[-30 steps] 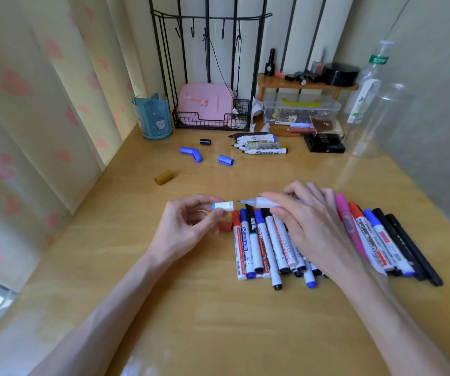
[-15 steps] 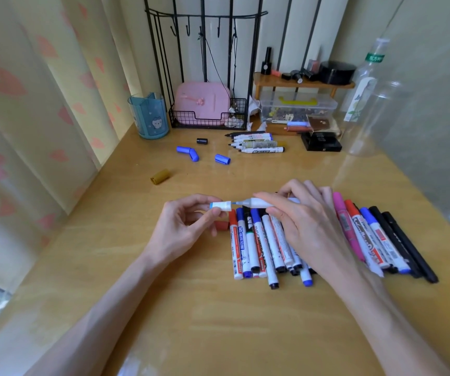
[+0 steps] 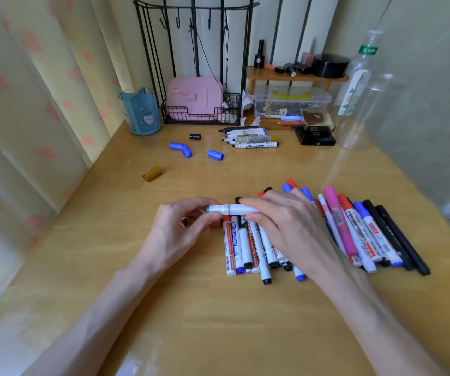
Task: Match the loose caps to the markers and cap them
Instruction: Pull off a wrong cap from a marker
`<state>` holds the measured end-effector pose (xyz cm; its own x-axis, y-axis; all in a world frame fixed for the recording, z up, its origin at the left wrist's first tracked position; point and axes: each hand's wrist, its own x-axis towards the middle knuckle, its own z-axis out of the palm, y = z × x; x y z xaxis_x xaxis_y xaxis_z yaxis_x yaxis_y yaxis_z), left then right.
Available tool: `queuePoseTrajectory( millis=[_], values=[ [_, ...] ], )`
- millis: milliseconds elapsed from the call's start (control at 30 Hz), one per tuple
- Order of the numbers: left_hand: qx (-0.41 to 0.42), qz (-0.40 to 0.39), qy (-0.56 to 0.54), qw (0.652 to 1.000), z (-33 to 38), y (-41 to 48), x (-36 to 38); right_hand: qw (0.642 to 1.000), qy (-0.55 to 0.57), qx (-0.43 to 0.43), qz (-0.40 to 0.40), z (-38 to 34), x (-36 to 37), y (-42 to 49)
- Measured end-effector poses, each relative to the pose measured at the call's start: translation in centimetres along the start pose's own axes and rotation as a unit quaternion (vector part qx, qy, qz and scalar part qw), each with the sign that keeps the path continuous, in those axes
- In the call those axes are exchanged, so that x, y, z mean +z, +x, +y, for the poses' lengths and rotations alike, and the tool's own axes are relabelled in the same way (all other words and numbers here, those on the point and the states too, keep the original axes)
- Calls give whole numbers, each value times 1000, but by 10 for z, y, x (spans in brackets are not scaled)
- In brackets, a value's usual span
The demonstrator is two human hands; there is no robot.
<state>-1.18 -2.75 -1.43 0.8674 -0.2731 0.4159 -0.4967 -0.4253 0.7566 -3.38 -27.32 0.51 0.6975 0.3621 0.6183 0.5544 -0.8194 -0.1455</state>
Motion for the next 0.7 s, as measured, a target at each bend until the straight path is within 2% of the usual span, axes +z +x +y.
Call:
queuePoseTrajectory(
  millis=[333, 467, 567, 633, 700],
  values=[
    [36, 32, 0, 999, 11, 0, 5, 999, 13, 7, 38, -7, 0, 2],
    [9, 28, -39, 999, 10, 1, 6, 999, 30, 19, -13, -10, -6, 4],
    [-31, 36, -91, 995, 11, 2, 12, 993, 74, 65, -58, -7, -17, 8],
    [-29, 30, -91, 995, 13, 2, 16, 991, 70, 108, -43, -2, -25, 9],
    [-23, 29, -69, 997, 11, 0, 18, 981, 41, 188, -21, 11, -33, 9]
  ],
)
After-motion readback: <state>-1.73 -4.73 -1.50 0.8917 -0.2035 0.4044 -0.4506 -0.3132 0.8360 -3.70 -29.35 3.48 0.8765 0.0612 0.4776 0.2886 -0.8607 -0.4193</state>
